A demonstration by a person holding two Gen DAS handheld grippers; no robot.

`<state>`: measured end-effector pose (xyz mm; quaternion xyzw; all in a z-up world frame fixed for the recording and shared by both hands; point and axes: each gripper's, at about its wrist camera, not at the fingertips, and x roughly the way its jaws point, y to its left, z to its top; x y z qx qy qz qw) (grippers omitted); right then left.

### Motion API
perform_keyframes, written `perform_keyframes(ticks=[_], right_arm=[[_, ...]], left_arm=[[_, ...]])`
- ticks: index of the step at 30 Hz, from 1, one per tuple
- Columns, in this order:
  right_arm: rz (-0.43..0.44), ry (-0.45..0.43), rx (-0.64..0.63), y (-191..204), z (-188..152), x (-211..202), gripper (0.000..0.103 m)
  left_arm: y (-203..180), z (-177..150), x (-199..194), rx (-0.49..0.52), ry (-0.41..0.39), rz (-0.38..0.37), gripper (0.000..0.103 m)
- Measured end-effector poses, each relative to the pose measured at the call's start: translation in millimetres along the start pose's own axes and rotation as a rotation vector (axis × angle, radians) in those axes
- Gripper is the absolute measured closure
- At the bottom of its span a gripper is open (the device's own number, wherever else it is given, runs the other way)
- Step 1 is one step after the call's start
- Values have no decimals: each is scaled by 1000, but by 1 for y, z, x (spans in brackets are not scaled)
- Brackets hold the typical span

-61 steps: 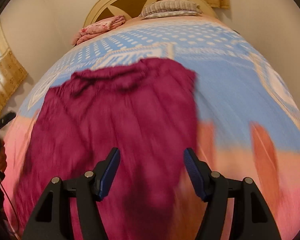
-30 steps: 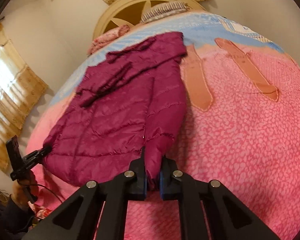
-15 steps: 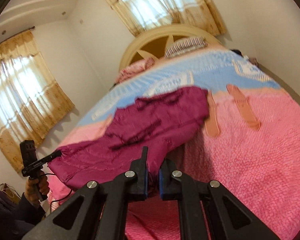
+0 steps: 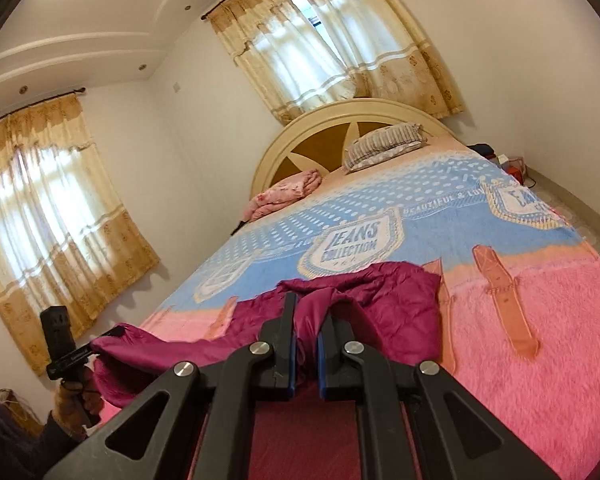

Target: Fold large clothes

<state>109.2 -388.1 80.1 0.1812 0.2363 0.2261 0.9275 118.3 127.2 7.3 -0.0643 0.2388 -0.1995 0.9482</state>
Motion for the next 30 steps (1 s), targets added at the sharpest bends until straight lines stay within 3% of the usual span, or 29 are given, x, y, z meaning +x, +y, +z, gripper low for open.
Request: perform_keyframes(ticks=[6, 12, 17, 18, 19, 20, 21, 22, 23, 26, 30], right_arm=[[-31, 5, 27, -16, 19, 47, 97], [-65, 28, 44, -33, 34, 86, 97], [-105, 71, 63, -54, 37, 130, 97], [-114, 80, 64, -57, 37, 138, 97], [-122, 94, 70, -62, 37, 148, 97], [-124, 103, 74, -66, 36, 155, 97], [-127, 112, 77, -69, 36, 162, 97], [-132, 118, 76, -71, 35, 168, 97], [-138, 126, 72, -74, 34, 175, 97], [-150, 148, 71, -80, 32, 193, 97], [-197, 179, 82, -91, 28, 221, 97]], left_arm=[[16, 14, 35, -14, 25, 18, 92], [14, 21, 63, 40, 39, 73, 88], [32, 23, 95, -8, 68, 112, 85], [34, 24, 98, -16, 70, 120, 77], [37, 24, 101, -25, 68, 146, 57], [40, 25, 102, -27, 55, 197, 42], [42, 25, 100, -31, 34, 253, 15], [43, 26, 98, -35, 17, 282, 0], [45, 26, 92, -43, -22, 300, 0], [48, 28, 89, -48, -31, 310, 0], [23, 27, 91, 41, -53, 373, 0]])
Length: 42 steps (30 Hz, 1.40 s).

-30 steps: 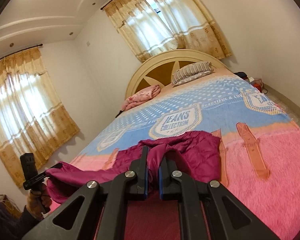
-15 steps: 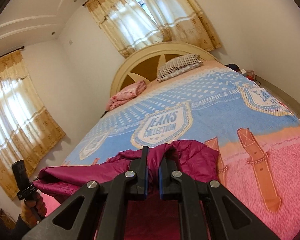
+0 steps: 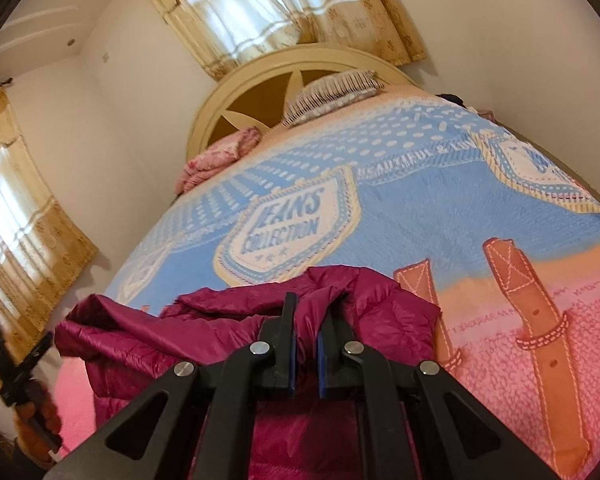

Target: Fold large clothes

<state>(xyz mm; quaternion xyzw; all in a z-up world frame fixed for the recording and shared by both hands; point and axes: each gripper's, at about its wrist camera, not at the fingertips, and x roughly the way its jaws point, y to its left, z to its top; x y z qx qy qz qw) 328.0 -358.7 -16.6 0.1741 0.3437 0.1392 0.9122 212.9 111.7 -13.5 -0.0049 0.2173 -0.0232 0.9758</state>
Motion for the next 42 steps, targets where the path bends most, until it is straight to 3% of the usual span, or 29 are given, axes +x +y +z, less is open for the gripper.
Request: perform_keyframes(ticks=[3, 8, 11, 13, 15, 17, 20, 22, 24, 28, 31, 35, 38, 42], right_arm=[[-24, 26, 27, -8, 0, 22, 97], [-62, 68, 53, -16, -1, 54, 96], [-99, 84, 67, -18, -3, 65, 93], [-152, 60, 38, -10, -5, 60, 82], [-189, 28, 3, -3, -6, 52, 53], [-209, -10, -43, 8, -9, 39, 40], [-223, -77, -105, 37, -21, 12, 40], [-185, -116, -142, 60, -35, -1, 40], [-119, -88, -196, 82, -50, 3, 40], [-78, 9, -305, 116, -73, 44, 40], [-145, 73, -335, 117, -75, 75, 40], [-200, 105, -256, 94, -69, 98, 40], [-219, 120, -213, 83, -65, 109, 40], [-247, 149, -198, 80, -62, 120, 40]], left_arm=[[-29, 3, 7, 61, -20, -24, 0], [-80, -13, 55, 188, 70, -54, 0], [-95, -28, 89, 217, 135, 4, 0], [-95, -36, 107, 202, 170, 53, 0], [-91, -41, 117, 179, 190, 74, 0], [-84, -44, 125, 140, 213, 104, 0], [-77, -46, 128, 101, 227, 125, 0], [-77, -48, 132, 93, 236, 151, 0], [-75, -48, 136, 77, 243, 180, 0], [-72, -45, 147, 29, 271, 210, 0], [-69, -36, 137, -11, 264, 197, 0], [-87, -26, 100, 80, 152, 165, 0], [-102, -23, 90, 121, 138, 107, 0], [-122, -20, 101, 181, 123, 85, 0]])
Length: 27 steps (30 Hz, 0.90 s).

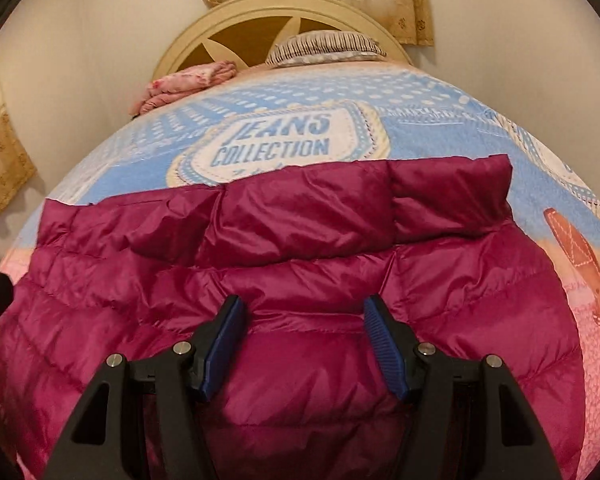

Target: Fold large clothes

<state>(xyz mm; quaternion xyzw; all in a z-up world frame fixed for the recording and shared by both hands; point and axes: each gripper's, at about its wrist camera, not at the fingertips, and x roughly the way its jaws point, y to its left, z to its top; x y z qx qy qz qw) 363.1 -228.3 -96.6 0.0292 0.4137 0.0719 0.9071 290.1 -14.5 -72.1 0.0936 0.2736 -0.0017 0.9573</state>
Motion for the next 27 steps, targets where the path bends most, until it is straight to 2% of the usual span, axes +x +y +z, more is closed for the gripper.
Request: perform_keyframes(ticks=[4, 9, 15, 19, 27], right_arm=[[27, 25, 60, -13, 2, 11, 40], [40, 35, 88, -18, 1, 17, 40], [39, 30, 83, -16, 0, 24, 39], [23, 39, 71, -13, -1, 25, 38], [5, 54, 55, -10, -1, 27, 37]], left_arm=[[-6, -1, 40, 3, 75, 16, 0], [3, -13, 77, -80, 168, 7, 0], [6, -27, 85, -146, 202, -21, 0], [1, -29, 90, -133, 249, -16, 0], [0, -31, 95, -126, 292, -22, 0]])
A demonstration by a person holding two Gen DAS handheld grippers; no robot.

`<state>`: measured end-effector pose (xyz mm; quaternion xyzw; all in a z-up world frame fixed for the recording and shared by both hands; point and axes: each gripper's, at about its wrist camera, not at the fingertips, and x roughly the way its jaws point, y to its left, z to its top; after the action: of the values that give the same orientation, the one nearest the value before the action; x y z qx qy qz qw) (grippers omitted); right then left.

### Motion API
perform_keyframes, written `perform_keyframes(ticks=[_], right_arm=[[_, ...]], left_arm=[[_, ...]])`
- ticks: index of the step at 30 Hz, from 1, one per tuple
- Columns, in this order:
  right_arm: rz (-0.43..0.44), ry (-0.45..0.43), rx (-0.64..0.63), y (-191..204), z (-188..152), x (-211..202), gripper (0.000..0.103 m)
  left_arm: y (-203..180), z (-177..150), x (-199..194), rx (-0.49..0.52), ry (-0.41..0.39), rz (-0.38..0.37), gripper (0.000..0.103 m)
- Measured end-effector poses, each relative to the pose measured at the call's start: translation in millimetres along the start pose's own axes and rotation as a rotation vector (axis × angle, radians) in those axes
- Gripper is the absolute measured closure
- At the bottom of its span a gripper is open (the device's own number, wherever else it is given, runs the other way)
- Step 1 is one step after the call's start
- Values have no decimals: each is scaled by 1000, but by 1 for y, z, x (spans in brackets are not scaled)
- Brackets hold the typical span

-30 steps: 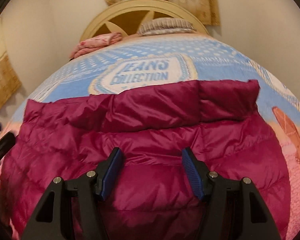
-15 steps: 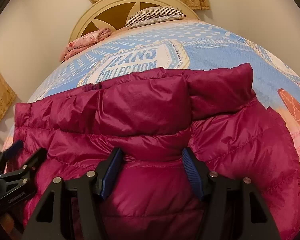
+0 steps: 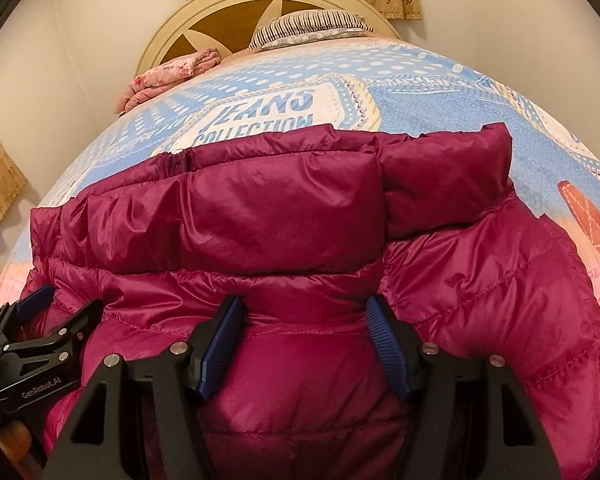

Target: Fold large clothes

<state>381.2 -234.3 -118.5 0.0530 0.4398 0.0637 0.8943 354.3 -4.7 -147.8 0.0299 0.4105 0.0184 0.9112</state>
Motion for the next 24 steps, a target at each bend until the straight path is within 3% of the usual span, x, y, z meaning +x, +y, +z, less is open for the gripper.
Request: perform_keyframes(ticks=[12, 18, 24], right_arm=[[-32, 22, -32, 6, 2, 5, 34], [-60, 16, -55, 11, 0, 7, 33], [-59, 11, -55, 10, 0, 7, 33]], left_arm=[[0, 2, 4, 0, 24, -4, 0], [-1, 12, 0, 20, 78, 8, 0], [15, 40, -30, 0, -66, 42, 0]])
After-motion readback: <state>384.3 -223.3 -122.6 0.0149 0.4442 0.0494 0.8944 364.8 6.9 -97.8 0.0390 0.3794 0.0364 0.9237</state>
